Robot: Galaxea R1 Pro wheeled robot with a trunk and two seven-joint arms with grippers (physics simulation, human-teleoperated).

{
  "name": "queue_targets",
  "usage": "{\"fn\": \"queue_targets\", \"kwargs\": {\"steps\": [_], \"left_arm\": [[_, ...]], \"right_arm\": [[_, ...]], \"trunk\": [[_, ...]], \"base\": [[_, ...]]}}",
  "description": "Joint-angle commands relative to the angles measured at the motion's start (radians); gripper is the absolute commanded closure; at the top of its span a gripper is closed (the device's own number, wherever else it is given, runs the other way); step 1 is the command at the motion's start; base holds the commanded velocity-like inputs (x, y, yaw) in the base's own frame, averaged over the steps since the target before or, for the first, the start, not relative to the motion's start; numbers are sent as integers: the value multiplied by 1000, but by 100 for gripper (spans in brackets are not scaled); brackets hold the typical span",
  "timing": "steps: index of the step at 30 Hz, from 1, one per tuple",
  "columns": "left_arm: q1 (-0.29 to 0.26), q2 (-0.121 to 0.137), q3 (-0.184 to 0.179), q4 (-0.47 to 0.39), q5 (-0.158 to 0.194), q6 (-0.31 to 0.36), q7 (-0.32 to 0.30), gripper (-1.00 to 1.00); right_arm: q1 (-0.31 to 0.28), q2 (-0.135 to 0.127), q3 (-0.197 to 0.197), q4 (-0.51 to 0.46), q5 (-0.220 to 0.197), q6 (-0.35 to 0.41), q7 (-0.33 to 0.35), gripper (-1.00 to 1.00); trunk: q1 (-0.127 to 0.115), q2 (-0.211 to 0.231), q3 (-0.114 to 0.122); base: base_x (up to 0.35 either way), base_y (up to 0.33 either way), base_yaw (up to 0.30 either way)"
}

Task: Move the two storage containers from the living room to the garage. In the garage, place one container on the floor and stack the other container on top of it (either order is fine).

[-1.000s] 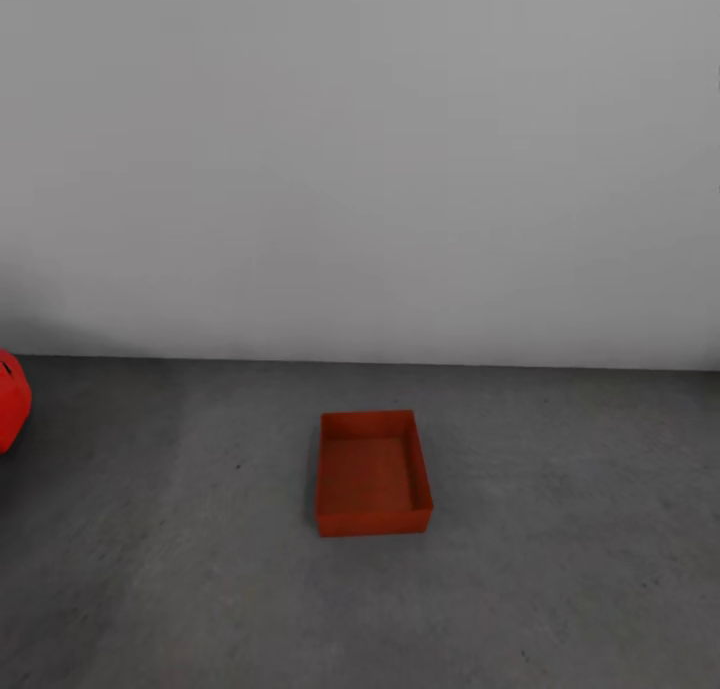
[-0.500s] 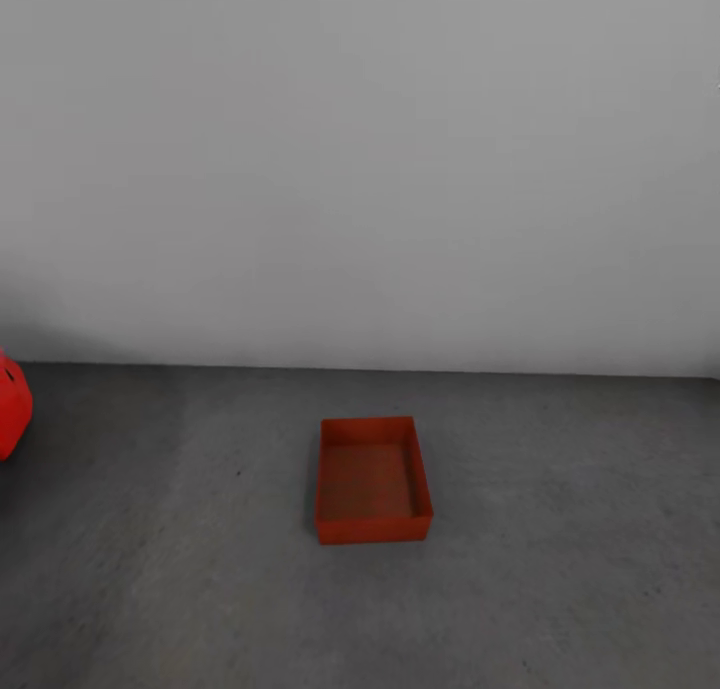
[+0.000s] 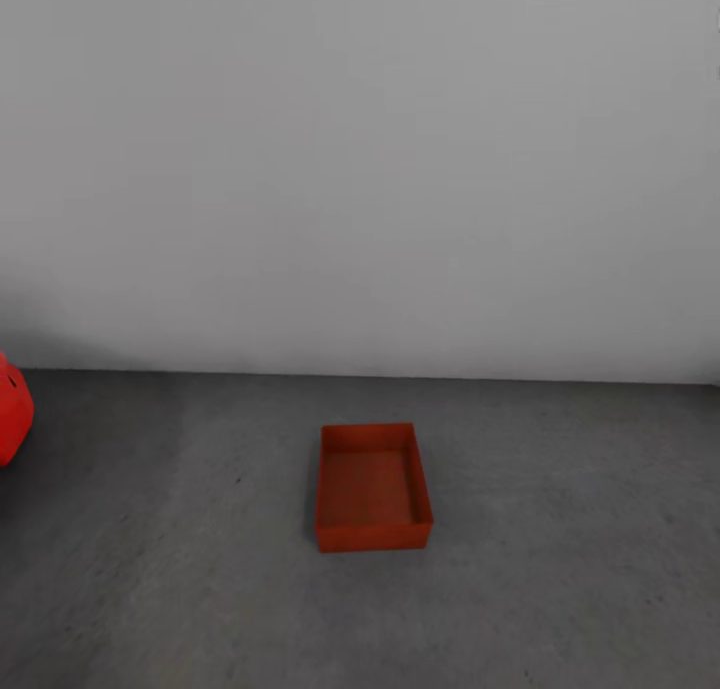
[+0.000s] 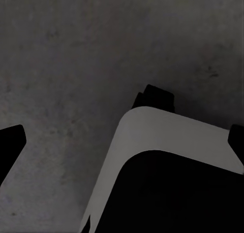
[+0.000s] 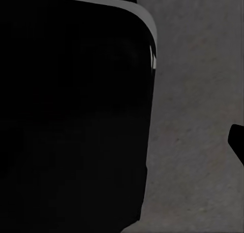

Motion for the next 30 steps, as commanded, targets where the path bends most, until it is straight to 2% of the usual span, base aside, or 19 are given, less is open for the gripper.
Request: {"fn": "queue_targets", "kwargs": {"steps": [1, 7, 13, 14, 15, 17, 18, 19, 22, 23, 24, 26, 30], "left_arm": [[0, 0, -1, 1, 4, -3, 2, -100], [0, 0, -1, 1, 5, -3, 2, -100], [0, -2, 2, 1, 7, -2, -1, -100], [0, -6, 3, 1, 7, -3, -2, -100], [1, -32, 1, 4, 11, -1, -5, -100], [17, -42, 0, 5, 10, 1, -7, -100], [44, -48, -1, 5, 6, 1, -8, -100], [87, -57, -5, 4, -3, -2, -12, -100], [103, -60, -8, 4, -32, -11, -14, -100], [109, -63, -10, 4, -95, -17, -15, -100], [110, -64, -10, 4, -108, -19, -15, -100], [111, -65, -11, 4, -120, -22, -15, -100], [111, -58, -11, 4, -119, -22, -14, -100]], "right_arm": [[-1, 0, 8, 3, -6, -5, -2, -100], [-1, 1, 9, -2, -6, 6, -2, -100], [-1, 3, 8, -28, -7, 77, -3, -100], [-1, 2, 8, -33, -7, 82, -2, -100], [-1, 2, 5, -39, -11, 88, -1, -100], [-1, 2, 5, -40, -12, 89, 0, -100], [-1, 2, 5, -41, -13, 89, 4, -100], [-1, 2, 5, -41, -14, 90, 9, -100], [-1, 2, 4, -41, -14, 90, 11, -100], [-1, 2, 4, -41, -14, 89, 12, -100], [-1, 2, 4, -41, -15, 88, 12, -100], [-1, 2, 3, -41, -15, 88, 12, -100], [-1, 2, 3, -41, -15, 87, 12, -100]], "trunk": [[0, 0, 1], [0, 0, 11], [0, 0, 20], [0, 0, 22], [0, 0, 24], [0, 0, 27], [0, 0, 28], [0, 0, 30], [0, 0, 35], [0, 0, 37], [0, 0, 38], [0, 0, 41], [0, 0, 48]], "base": [[0, 0, 0], [0, 0, 0], [0, 0, 0], [0, 0, 0], [0, 0, 0], [0, 0, 0], [0, 0, 0], [0, 0, 0], [0, 0, 0], [0, 0, 0], [0, 0, 0], [0, 0, 0], [0, 0, 0]]}}
